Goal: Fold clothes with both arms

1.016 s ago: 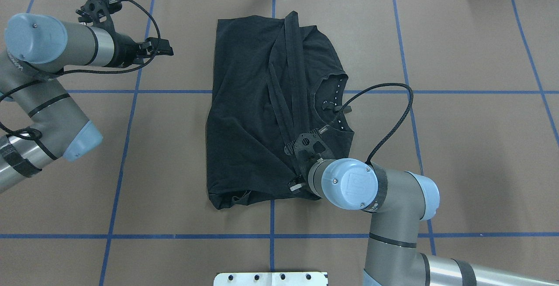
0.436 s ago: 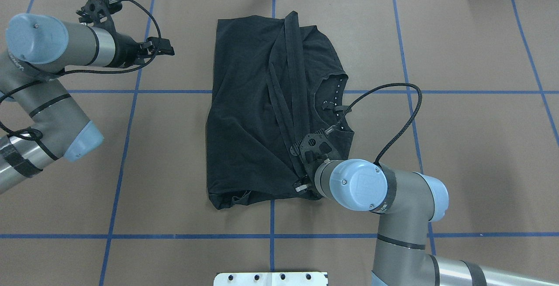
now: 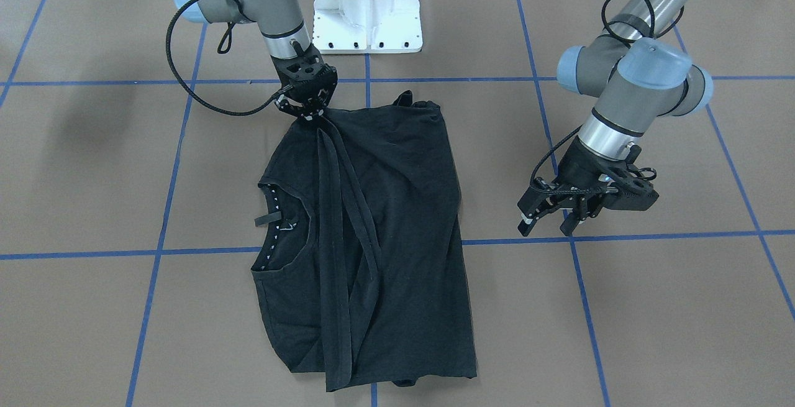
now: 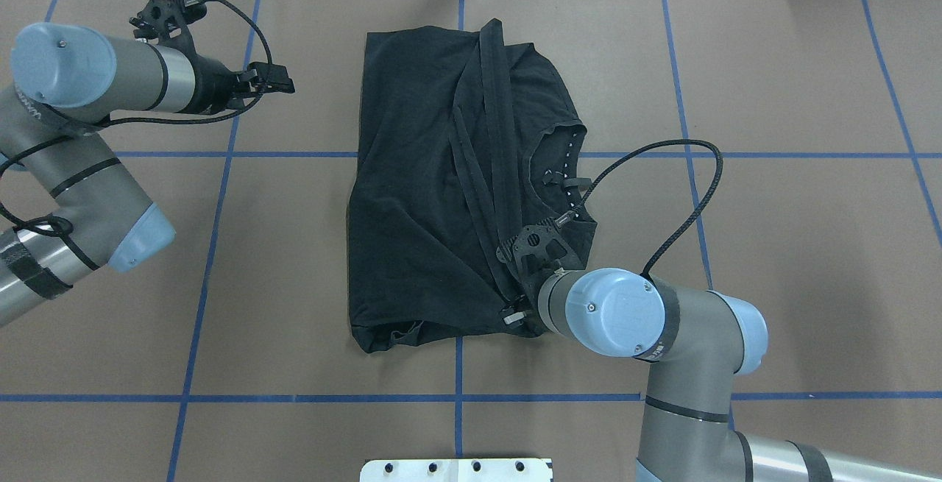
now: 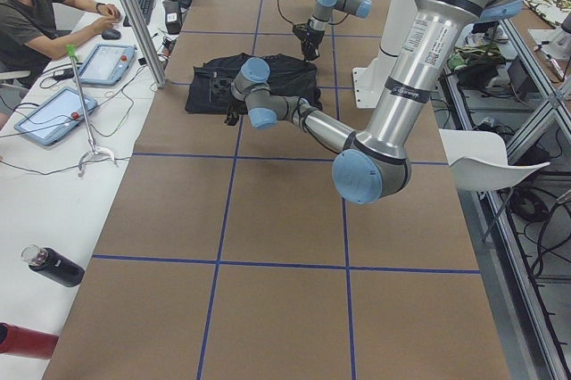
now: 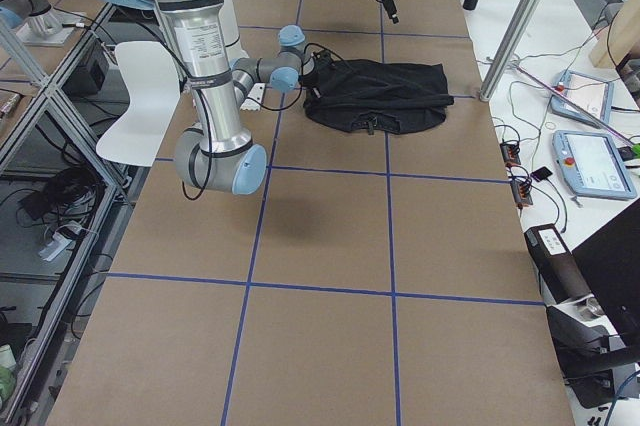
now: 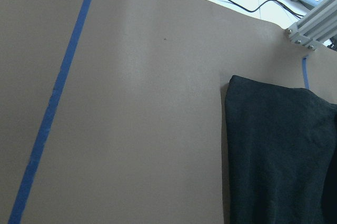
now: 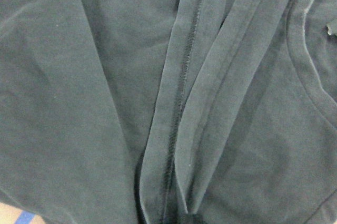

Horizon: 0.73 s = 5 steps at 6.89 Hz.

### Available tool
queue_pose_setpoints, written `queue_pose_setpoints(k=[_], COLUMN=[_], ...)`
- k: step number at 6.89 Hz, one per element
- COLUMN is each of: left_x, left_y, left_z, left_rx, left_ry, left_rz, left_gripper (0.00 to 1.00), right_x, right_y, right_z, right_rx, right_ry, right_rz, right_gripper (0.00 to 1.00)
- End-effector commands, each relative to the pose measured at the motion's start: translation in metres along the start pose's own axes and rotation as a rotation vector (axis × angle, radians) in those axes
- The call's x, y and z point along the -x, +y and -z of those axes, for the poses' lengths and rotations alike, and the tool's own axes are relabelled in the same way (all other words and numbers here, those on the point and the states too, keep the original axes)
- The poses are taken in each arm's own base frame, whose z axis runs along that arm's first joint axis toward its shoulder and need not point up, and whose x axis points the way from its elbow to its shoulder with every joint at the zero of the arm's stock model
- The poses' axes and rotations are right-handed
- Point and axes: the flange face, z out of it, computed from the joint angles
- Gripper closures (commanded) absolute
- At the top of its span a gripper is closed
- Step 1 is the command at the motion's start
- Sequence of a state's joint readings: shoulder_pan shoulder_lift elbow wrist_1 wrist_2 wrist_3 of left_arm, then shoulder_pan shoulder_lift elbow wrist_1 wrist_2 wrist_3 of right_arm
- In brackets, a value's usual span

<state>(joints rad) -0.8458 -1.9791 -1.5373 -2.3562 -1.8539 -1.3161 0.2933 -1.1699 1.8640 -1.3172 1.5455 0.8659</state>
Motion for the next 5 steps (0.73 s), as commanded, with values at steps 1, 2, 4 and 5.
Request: queue_pose_setpoints(k=[1,2,4,5], left_x=[-0.0002,-0.0003,-0.0003,-0.0003], left_y=[0.0,0.0002,0.0002,0.0002], left_z=[-0.0007,-0.0007,-0.0007,-0.0007], left_rx=[0.0,0.001,0.001,0.001], left_ry=[-0.001,0.0,0.0,0.0], left_rz=[0.002,0.002,0.002,0.002], left_gripper=[0.0,0.0,0.0,0.0], right_x=[0.0091,0.0107,0.013,0.0146], right_y=[0.0035,0.0034,0.0039,0.0037], right_z=[0.0016,0.0026,0.0031,0.0029], right_rx=[0.0,-0.001,-0.002,-0.001], right_ry=[-0.007,-0.01,-0.015,-0.016], right_rz=[-0.003,-0.002,0.0,0.001], right_gripper=[0.63,0.63,0.64,0.67])
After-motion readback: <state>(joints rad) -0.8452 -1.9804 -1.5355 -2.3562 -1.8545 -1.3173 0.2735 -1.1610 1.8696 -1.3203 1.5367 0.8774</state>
